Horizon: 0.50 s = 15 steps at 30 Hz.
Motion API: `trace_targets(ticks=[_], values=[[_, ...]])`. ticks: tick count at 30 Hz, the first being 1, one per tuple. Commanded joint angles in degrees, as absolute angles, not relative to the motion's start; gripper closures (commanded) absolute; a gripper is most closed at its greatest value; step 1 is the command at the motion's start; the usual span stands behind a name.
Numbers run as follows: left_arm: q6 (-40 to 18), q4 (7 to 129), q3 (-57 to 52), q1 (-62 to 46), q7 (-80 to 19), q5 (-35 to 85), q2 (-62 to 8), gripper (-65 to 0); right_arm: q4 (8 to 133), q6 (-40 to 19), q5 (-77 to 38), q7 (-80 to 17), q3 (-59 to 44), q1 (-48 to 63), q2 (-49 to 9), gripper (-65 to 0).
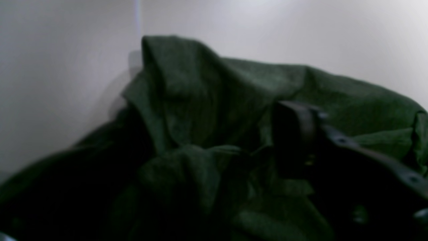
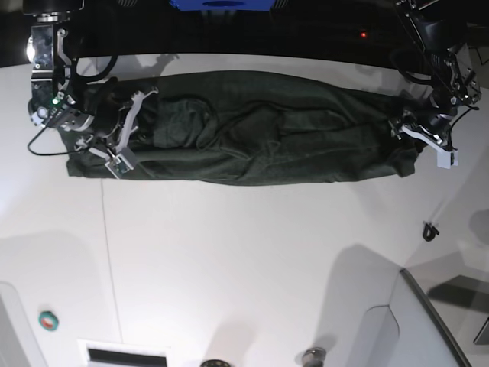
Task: Layout the t-shirt on the table in an organized manner, then fold the t-shirt properly
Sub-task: 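Pull the strip ends apart with both grippers to straighten it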
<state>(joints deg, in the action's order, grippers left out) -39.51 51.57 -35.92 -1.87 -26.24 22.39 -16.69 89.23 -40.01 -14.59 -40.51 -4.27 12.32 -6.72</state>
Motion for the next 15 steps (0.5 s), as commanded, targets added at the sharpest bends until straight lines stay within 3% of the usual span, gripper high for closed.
trace_targets(ticks=[1,3,7,15], values=[[-38.9,51.03,-35.74,-2.24,-31.25,19.38,-16.84,-38.2,90.07,-40.0,-15.34,-39.52,-4.44,12.0,-7.16,-1.7],[-38.02,51.03,-35.74,-1.98,-31.16,19.38,-16.84,-28.1,90.07,-40.0,-15.34,-39.52,-4.44,12.0,-7.16,-1.7],[-33.89,51.03,-35.74,-1.63,-28.97,19.38,-17.54,0.0,90.07,-40.0,-15.34,-39.52,-4.44,12.09,-7.16,-1.7],[-30.11,52.35,-35.74,-2.07,-24.66,19.3,-20.7,0.0,90.33,-40.0,-15.43,-39.6,-4.44,12.09,-7.16,-1.7]])
